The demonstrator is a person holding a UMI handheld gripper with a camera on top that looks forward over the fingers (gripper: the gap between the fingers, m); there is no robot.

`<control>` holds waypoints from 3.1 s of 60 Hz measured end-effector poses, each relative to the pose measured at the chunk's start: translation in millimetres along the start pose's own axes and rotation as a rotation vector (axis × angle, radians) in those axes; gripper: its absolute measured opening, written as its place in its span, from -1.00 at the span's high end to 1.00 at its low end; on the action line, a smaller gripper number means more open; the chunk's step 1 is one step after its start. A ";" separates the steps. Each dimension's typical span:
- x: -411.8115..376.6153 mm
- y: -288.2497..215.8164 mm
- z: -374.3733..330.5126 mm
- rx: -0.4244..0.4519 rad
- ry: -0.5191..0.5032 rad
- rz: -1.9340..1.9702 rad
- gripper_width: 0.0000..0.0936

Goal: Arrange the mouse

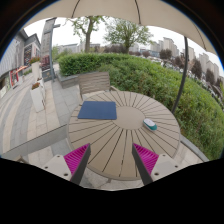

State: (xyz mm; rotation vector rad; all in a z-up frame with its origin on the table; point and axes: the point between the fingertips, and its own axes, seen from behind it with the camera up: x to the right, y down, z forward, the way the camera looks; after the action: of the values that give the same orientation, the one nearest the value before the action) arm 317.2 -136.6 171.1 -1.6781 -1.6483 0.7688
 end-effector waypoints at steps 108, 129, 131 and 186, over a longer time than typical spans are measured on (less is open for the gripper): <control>284.3 -13.1 340.7 -0.018 0.144 0.158 -0.70; 282.6 -36.8 322.6 -0.070 0.172 0.159 0.13; 276.9 -54.0 316.7 -0.057 0.168 0.152 0.12; -82.6 -125.7 424.8 -0.117 0.043 0.194 -0.85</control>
State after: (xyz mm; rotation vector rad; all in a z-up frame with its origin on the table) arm -97.7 -198.7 6.7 -1.9447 -1.5423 0.7341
